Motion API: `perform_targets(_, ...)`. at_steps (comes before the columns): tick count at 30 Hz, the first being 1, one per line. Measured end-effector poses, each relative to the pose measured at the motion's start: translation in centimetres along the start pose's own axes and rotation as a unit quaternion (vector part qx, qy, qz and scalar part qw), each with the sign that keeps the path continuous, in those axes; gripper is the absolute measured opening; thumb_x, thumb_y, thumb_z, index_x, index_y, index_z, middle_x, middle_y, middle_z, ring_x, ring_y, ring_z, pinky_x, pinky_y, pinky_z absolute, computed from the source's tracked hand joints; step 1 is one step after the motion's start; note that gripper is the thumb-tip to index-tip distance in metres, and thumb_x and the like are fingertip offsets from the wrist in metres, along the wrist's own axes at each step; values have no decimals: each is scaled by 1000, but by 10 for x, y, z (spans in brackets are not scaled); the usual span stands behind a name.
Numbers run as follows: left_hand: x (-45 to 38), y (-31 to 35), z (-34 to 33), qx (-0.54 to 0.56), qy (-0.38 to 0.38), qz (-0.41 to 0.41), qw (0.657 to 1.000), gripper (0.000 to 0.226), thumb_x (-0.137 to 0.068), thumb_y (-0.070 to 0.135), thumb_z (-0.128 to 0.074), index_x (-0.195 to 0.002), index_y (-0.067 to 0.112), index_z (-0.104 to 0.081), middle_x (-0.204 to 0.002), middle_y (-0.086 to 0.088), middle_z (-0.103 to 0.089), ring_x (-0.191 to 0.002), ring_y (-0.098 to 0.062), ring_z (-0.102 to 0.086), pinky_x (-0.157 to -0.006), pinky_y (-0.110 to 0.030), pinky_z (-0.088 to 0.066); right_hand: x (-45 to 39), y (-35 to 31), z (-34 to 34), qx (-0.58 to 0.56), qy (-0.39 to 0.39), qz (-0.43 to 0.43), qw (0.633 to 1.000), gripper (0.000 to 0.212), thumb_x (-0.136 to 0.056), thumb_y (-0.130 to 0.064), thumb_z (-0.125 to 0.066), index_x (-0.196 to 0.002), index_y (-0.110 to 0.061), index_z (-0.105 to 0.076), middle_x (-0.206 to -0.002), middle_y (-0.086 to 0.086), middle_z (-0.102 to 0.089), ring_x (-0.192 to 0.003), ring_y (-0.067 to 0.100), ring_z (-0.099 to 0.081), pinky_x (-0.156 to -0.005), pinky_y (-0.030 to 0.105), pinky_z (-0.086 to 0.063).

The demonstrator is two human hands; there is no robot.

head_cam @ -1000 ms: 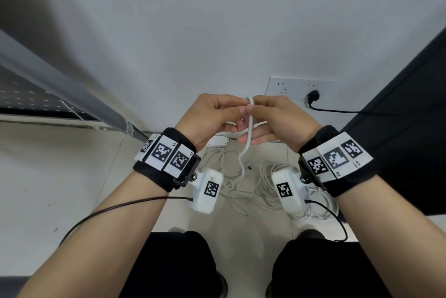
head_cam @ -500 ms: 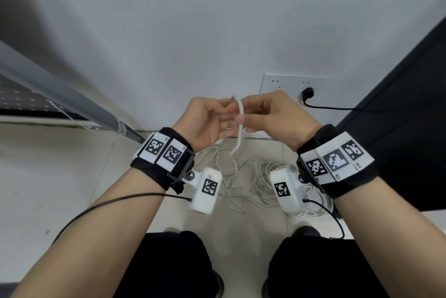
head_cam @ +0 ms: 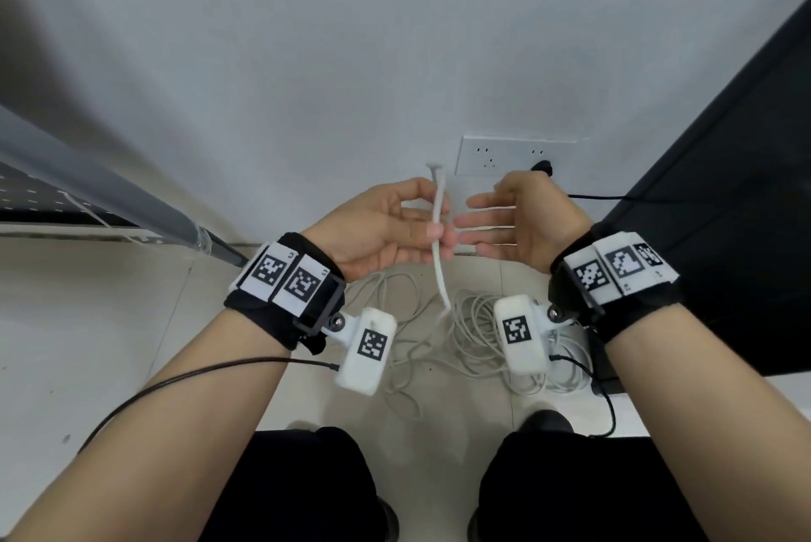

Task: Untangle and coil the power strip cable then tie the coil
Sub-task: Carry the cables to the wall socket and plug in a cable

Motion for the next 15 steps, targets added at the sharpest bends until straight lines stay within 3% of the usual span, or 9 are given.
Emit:
perform_targets(3, 1, -8, -11, -96, -57, 3, 994, 28, -75, -11, -67, -95, 6, -58, -82, -11, -72, -77, -21, -70, -72, -27, -56, -5, 1, -5, -63, -36, -33, 997, 35, -97, -34, -50, -112, -2, -56, -82, 14, -76, -66, 24, -74, -55, 27, -57)
perform_targets(6, -2, -19, -19, -175, -83, 17, 981, 29, -73, -15, -70, -93, 3, -62, -79, -7, -74, -75, -16, -70, -75, -26, -54, -9, 1, -14, -24, -50, -20, 998, 30, -95, -33, -59, -105, -5, -57, -70, 7, -72, -55, 17, -64, -45, 21, -51)
perform_targets(11, -11, -40, -32, -239, -109, 64, 963, 30, -73, -21, -70, -86, 6, -63, -81, -6, -72, -74, -11, -70, -79, -25, -57, -12, 4, -16, 35, -57, 15, 998, 16, -94, -18, -63, -105, -8, -61, -65, 1, -59, -50, 9, -52, -52, 19, -46)
perform_targets(15, -13, -39, -35, -232, -131, 82, 960, 37, -78, -14, -70, -102, 14, -65, -95, -11, -70, -87, -13, -67, -85, -24, -52, -7, 2, -9, 22, -78, 30, 996, 10, -95, -5, -57, -98, 2, -65, -69, 7, -66, -50, 10, -61, -51, 19, -54)
Point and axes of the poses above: each hand's wrist, its own x-axis away from the middle knuckle, its own z-axis out of the back of the hand, y = z × x, the point moved 5 cm from there along -x, towards the middle knuckle
